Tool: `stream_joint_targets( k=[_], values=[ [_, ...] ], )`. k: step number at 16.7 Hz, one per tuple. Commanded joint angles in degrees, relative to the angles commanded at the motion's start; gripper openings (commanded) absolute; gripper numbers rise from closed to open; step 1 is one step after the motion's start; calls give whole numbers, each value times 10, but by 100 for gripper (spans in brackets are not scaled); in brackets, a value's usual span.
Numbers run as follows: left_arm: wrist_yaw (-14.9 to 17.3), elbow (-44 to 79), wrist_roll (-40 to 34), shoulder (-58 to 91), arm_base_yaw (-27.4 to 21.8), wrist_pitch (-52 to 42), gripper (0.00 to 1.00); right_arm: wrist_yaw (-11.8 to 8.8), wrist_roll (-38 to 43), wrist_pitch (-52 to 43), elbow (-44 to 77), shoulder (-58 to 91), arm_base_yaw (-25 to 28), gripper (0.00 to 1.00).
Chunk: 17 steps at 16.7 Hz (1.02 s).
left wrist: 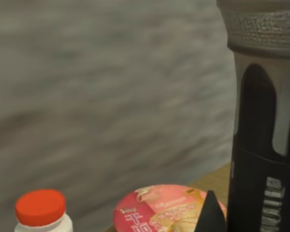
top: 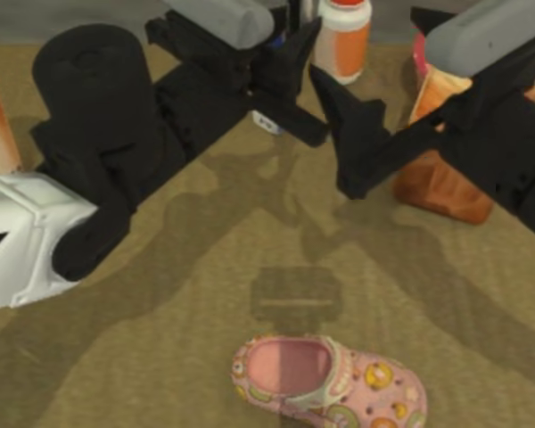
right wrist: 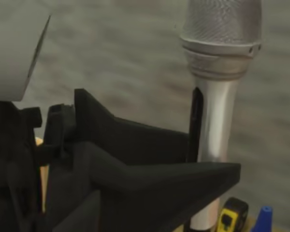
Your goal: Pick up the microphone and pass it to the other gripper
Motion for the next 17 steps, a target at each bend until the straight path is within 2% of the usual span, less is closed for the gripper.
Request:
stream_joint_targets(
  k=[7, 17],
  values=[
    [0, 0, 0, 0, 0, 0, 0, -1, 0, 3, 9, 10, 0, 100],
    [0, 0, 0, 0, 0, 0, 0, -17, 0, 52, 181, 233, -19, 100]
  ],
)
